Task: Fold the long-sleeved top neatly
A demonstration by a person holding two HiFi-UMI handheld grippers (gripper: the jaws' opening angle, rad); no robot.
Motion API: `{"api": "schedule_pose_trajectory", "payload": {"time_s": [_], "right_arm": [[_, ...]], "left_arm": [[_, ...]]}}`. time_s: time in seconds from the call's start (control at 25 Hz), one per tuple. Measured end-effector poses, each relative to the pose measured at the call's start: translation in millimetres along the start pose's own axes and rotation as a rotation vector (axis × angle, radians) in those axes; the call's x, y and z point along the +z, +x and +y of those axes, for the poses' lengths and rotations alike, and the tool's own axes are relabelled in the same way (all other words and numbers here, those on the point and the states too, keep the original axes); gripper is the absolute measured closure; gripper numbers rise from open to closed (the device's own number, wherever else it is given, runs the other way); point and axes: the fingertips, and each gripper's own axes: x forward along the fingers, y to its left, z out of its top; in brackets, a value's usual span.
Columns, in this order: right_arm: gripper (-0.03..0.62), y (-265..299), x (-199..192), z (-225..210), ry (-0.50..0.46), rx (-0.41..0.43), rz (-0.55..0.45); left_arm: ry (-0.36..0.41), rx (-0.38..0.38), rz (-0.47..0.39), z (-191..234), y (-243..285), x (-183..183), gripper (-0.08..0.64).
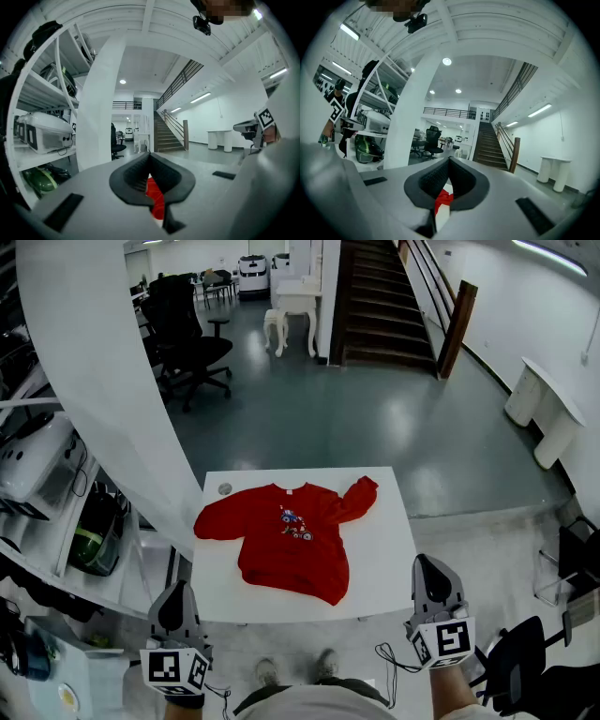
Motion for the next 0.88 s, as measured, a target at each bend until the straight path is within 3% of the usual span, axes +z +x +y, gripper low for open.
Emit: {"api": "schedule_pose_trajectory", "payload": {"time_s": [0.76, 0.8, 0.84, 0.88], "right_arm": [[0.577, -7, 2, 7, 0.054, 0.007, -0.028], [0.535, -7, 1, 7, 0.064, 0.014, -0.031], [0.421, -7, 1, 6, 0.076, 0.023, -0.035], [0.365, -7, 0, 5, 0.088, 0.031, -0.042]], "left_arm": [[0.027, -0.021, -0.023, -6, -1, 6, 0.546], [0.024, -0.040, -0.028, -9, 0, 7, 0.445], [0.023, -0.059, -0.031, -13, 1, 7, 0.311], [0.028, -0.070, -0.036, -16, 2, 8, 0.266]]}}
